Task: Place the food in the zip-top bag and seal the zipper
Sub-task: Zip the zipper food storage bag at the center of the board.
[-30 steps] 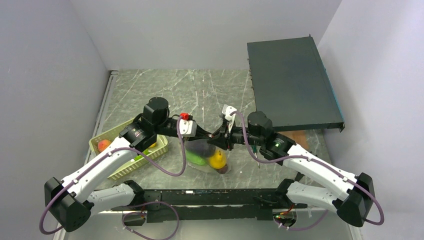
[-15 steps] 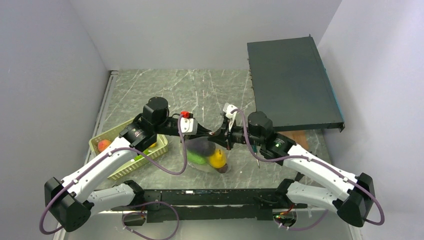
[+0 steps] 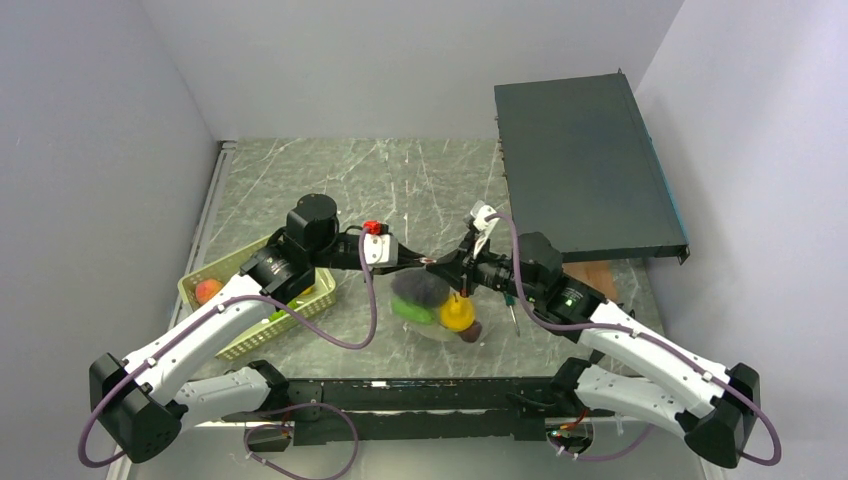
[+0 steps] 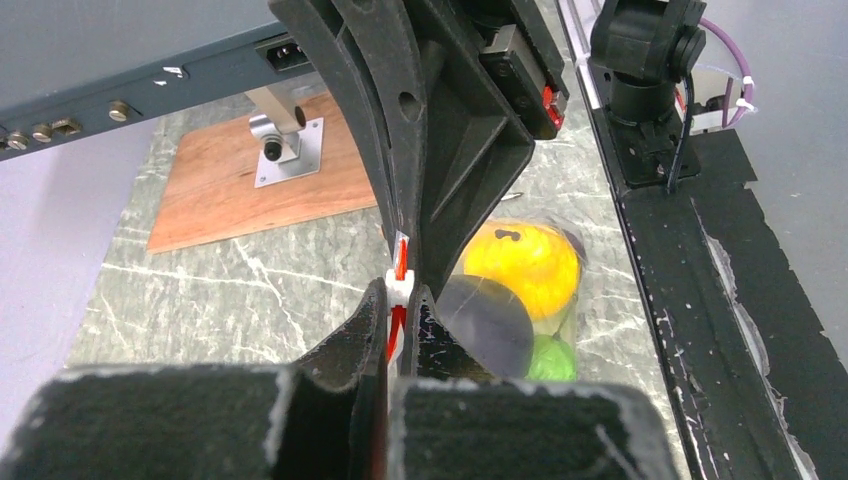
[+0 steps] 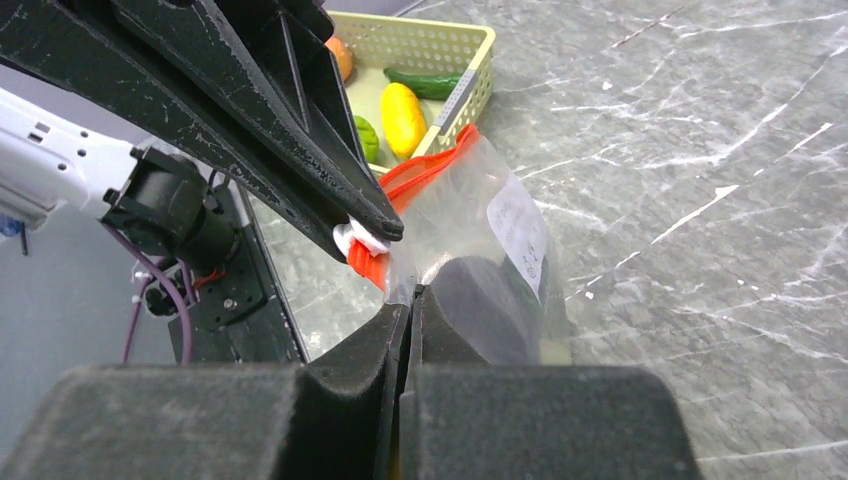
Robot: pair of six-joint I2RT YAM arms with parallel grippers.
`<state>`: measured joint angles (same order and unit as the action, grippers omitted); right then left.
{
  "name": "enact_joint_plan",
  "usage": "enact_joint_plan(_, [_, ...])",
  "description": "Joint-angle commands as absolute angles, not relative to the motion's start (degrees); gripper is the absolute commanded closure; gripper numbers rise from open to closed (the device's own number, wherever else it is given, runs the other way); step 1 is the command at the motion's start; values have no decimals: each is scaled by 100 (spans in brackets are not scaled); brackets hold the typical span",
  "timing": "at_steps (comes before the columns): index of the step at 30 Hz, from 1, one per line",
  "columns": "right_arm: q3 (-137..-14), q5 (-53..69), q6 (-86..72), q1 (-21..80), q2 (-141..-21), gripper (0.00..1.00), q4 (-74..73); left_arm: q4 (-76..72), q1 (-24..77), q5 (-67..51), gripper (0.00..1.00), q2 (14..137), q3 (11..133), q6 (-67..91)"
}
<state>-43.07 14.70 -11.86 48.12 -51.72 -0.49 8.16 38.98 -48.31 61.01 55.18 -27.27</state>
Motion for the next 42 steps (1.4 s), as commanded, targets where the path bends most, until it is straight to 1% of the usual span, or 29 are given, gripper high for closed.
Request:
enact_joint_plan(1, [-4289, 935, -1396, 4762, -4767, 100, 374, 867, 3865, -4553, 100, 6099, 5553, -2707])
enact_joint_plan(7, [-4268, 1036, -1389, 4759, -4676, 100, 377, 817, 3866, -4417, 100, 6091, 5541, -2680])
enact_joint_plan(12, [-4090, 786, -1637, 4762, -4357, 100, 624, 790, 3865, -4239, 100, 6032, 5484, -2718])
enact_joint_plan(16, [-4081, 830, -1819, 4762, -4321, 100, 737, 779, 3860, -4240, 100, 6038, 5500, -2695])
enact_joint_plan(20, [-4066, 806, -1781, 4762, -4343, 100, 688, 748, 3859, -4303, 100, 5991, 5486, -2677])
enact_joint_plan(24, [-4058, 605, -1809, 4748, -4111, 100, 738, 792, 3864, -4229, 100, 5951, 5465, -2739])
enact_joint_plan(31, [-4092, 247, -1758, 4725, -3871, 100, 448, 861, 3853, -4007, 100, 5793, 5428, -2891])
enact_joint_plan(37, [-4022, 207, -1783, 4715, -3565, 100, 92, 909, 3774, -3834, 100, 5588, 5336, -3056])
enact_joint_plan(42, [-4168, 1088, -1184, 4719, -3675, 100, -483, 969, 3602, -3855, 100, 5514, 5312, -3161])
